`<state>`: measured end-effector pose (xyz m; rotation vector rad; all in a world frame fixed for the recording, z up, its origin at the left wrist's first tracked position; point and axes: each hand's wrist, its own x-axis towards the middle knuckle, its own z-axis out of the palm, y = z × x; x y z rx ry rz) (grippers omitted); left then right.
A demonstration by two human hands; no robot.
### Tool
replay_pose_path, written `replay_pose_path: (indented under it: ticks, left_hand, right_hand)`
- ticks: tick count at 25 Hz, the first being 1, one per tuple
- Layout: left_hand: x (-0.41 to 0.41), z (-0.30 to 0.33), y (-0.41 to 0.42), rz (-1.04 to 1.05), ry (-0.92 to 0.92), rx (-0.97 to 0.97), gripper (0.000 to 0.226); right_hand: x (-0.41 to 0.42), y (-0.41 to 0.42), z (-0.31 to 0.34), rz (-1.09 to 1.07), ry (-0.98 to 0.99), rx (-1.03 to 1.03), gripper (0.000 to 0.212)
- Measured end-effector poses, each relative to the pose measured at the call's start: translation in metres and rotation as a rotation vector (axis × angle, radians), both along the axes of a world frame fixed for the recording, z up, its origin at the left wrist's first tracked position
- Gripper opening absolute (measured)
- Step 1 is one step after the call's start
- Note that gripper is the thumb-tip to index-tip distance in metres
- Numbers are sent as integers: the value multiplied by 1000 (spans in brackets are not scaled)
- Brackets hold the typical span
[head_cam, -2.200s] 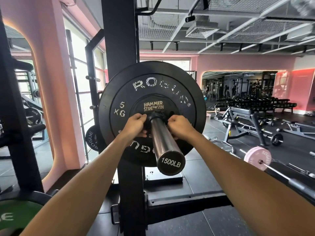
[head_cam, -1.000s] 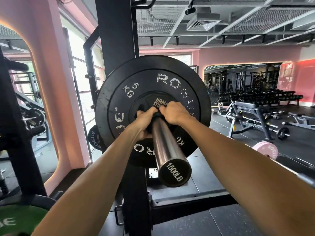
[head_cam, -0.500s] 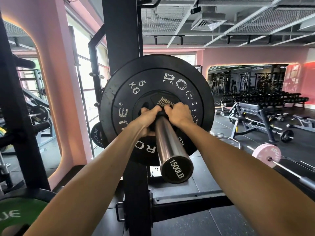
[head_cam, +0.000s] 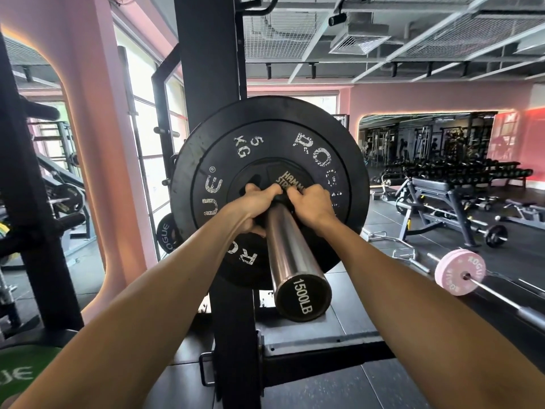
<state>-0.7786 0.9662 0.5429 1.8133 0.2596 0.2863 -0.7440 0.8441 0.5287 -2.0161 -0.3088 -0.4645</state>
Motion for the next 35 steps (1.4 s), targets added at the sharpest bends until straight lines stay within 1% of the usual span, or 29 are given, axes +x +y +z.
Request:
replay_pose_path:
  ticks: [2, 4, 5, 6, 7, 8, 9, 10, 12, 14, 16, 18, 20, 22, 23, 24, 25, 26, 27, 29, 30, 32, 33, 35]
  left_hand:
    - [-2, 0, 0, -11, -2, -33, 51]
    - [-8, -1, -1, -19, -2, -85, 52]
    - [-9, -1, -1, -25, -3, -112, 55]
    - [-10, -2, -1, -25, -6, -142, 59]
    - [-12, -2, 0, -20, -8, -172, 63]
    - [-11, -4, 0, -17, -10, -204, 66]
    - [-11, -6, 1, -21, -15, -232, 68]
    - [-9, -8, 2, -22, -24, -254, 70]
    - [-9, -14, 0, -44, -53, -332, 72]
    - [-8, -20, -1, -61, -79, -398, 71]
    - [-5, -24, 1, -79, -108, -464, 69]
    - [-1, -26, 4, -96, -129, -498, 67]
    - [2, -31, 4, -107, -134, -517, 62]
    - [7, -41, 6, -126, -150, -616, 61]
    - [11, -45, 10, -163, -137, -668, 68]
    - [13, -48, 13, -195, -114, -690, 78]
    - [15, -50, 16, -204, -81, -691, 87]
    - [12, -51, 15, -223, -58, -680, 90]
    - [6, -48, 14, -218, -53, -622, 85]
    - [-1, -44, 15, -168, -61, -482, 60]
    - [-3, -42, 14, -155, -62, -426, 52]
    - [-13, -39, 11, -147, -69, -324, 56]
    - [-19, -38, 11, -145, -57, -315, 60]
    - [-31, -38, 7, -162, -34, -366, 71]
  right_hand:
    - [-3, -3, 14, 37, 52, -138, 49]
    - [-10, -4, 29, 97, 191, -254, 49]
    - [-12, -3, 33, 127, 269, -262, 51]
    - [-14, -1, 34, 170, 359, -222, 54]
    - [-15, 1, 32, 208, 433, -154, 59]
    - [-14, 3, 29, 219, 450, -87, 62]
    - [-15, 5, 29, 203, 419, -44, 60]
    - [-18, 7, 29, 169, 359, -46, 55]
    - [-21, 8, 33, 87, 205, -160, 44]
    - [-23, 9, 35, -10, 52, -306, 44]
    - [-25, 13, 37, -38, -20, -382, 43]
    - [-26, 16, 37, -51, -70, -401, 42]
    - [-21, 14, 33, -93, -71, -334, 42]
    - [-14, 6, 26, -167, -12, -103, 41]
    - [-10, 2, 25, -193, 16, -29, 43]
    - [-8, 0, 26, -173, 33, -19, 45]
    - [-8, -3, 27, -126, 45, -57, 50]
    - [-11, -5, 27, -78, 51, -96, 52]
    - [-14, -6, 27, -41, 54, -118, 51]
    - [-24, -12, 24, -1, 88, -128, 39]
    - [-27, -15, 22, 2, 106, -127, 34]
    - [-33, -17, 19, -2, 114, -129, 32]
    - [-38, -18, 19, 6, 115, -135, 32]
    - [-50, -24, 19, 21, 127, -102, 32]
